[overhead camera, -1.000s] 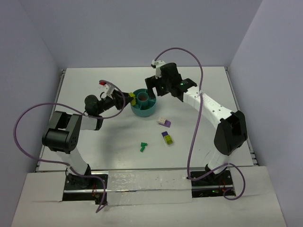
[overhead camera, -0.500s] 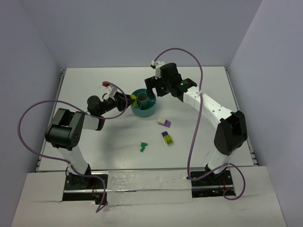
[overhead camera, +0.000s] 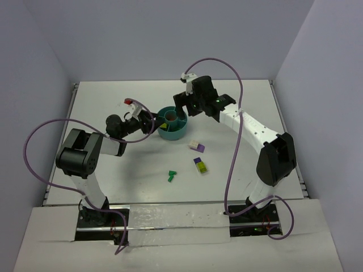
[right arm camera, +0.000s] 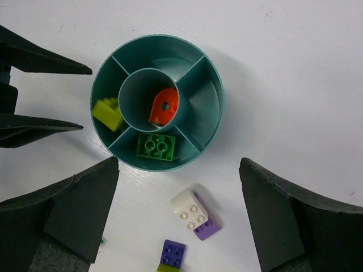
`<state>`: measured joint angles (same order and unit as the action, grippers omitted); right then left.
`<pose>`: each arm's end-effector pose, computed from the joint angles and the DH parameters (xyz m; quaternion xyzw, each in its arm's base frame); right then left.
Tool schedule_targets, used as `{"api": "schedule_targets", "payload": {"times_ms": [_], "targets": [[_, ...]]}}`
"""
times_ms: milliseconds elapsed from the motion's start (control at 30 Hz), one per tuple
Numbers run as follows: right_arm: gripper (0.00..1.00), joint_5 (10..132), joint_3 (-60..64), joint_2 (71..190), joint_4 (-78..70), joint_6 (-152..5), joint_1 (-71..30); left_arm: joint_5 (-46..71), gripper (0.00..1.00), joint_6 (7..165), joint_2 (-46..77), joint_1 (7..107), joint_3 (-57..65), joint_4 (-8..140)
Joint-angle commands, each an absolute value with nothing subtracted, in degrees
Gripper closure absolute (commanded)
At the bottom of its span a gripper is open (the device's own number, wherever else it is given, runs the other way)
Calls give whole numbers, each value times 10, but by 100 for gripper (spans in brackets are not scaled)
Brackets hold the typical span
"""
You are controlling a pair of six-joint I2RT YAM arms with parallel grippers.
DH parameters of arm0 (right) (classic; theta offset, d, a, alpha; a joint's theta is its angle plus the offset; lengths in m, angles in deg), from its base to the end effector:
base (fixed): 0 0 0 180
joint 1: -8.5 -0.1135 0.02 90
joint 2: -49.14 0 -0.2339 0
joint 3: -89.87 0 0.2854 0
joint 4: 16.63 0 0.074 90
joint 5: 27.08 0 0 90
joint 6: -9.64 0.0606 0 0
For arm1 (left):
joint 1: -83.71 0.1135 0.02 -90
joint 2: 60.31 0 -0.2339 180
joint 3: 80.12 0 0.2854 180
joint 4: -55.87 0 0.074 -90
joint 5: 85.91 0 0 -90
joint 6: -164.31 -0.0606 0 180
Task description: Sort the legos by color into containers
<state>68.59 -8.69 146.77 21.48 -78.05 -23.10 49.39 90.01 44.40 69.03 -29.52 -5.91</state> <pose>0.3745 0.2374 0.2688 -0.2475 0.8599 0.1719 0.4120 0.3395 -0.1335 0.1241 0.2845 0.6100 -0.4267 0.6041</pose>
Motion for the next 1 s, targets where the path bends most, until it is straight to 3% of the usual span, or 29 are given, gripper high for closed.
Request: {"api": "schedule_targets", "payload": {"times_ms": [0,300,400,567,867,967], "targets": [[6,687,-75,1447,213,-780,-227,510,32,886,436,687,-277,-147],[6,705,-22,1392,259,-827,-228,529,33,898,297,713,-288,-51],[7,735,16,1364,312,-841,-227,529,35,876,215,739,-301,50],[9,783,98,1328,397,-855,-236,475,39,769,90,765,-282,363],[8,772,145,1358,455,-842,-275,431,34,788,-39,780,-332,453],[12,776,145,1377,456,-833,-290,415,34,784,-51,781,-342,464]]}}
